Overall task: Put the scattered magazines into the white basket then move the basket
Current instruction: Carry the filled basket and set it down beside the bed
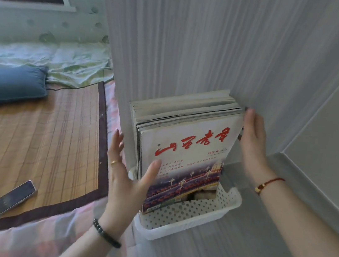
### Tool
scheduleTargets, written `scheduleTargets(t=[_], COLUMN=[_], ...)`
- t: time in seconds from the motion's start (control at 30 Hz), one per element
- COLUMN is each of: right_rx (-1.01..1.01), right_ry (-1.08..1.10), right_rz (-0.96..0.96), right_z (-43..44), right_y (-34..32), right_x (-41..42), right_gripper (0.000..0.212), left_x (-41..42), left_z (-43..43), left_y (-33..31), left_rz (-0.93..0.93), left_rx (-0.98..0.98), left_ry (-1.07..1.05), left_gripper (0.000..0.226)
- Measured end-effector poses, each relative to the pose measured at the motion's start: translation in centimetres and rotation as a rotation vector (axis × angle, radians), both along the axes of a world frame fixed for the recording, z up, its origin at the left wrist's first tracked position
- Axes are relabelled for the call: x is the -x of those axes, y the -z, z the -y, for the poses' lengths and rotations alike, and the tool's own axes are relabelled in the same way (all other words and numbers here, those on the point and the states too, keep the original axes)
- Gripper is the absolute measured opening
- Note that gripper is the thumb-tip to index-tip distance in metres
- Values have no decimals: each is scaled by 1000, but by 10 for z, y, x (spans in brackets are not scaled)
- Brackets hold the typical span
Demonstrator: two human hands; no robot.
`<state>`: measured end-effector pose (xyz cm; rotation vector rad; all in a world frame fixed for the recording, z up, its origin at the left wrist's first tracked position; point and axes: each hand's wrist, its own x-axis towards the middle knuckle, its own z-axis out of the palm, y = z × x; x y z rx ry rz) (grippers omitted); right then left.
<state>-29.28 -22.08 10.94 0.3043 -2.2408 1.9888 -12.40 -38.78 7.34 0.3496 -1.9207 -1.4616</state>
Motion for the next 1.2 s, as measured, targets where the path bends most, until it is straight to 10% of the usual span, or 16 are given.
scheduleTargets(t=[0.2, 0.87, 1.2], right_rx=[39, 161, 367], right_ry=[-165, -301, -15], right_rz=[187, 209, 170], right_z=[16, 7, 25], right_y=[-25, -13, -15], right_x=[11, 20, 26], right_gripper=[66, 52, 44], left_x=[35, 21, 39], left_z=[3, 4, 12], left_y=[-39, -34, -33], left_rz=[-58, -66, -172], left_rx=[-145, -245, -268], left_ry=[6, 223, 208], left_gripper=[104, 59, 38])
